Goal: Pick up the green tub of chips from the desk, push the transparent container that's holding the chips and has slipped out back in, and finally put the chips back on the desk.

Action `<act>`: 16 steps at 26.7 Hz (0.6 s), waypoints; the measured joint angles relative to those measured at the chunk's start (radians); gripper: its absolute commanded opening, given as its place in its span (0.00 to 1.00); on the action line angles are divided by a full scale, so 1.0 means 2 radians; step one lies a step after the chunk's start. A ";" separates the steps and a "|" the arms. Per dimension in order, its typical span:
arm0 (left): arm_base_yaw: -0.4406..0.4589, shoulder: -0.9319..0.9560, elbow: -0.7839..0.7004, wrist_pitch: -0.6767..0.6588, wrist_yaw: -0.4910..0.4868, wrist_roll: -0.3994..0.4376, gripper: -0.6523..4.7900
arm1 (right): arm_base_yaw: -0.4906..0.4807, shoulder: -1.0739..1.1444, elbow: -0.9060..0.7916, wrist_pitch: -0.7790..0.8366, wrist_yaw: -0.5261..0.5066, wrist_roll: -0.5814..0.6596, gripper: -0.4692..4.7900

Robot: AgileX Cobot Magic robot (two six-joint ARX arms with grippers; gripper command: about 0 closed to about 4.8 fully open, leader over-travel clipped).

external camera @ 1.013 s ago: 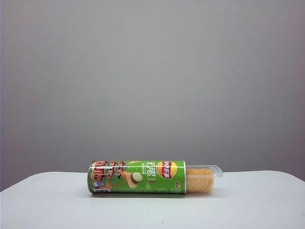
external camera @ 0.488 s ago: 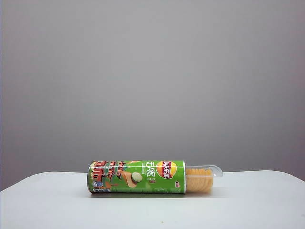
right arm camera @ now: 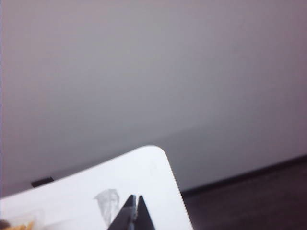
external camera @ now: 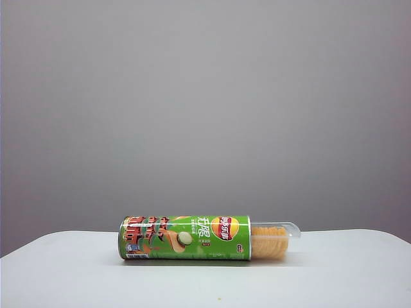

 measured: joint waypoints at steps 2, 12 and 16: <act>0.000 0.054 0.032 0.029 0.001 0.029 0.11 | -0.006 0.040 0.013 0.008 -0.005 0.000 0.07; 0.000 0.354 0.257 0.052 0.141 0.185 0.11 | -0.072 0.265 0.118 0.078 -0.152 0.000 0.07; 0.000 0.447 0.321 0.047 0.219 0.239 0.11 | -0.096 0.364 0.183 0.100 -0.217 0.000 0.07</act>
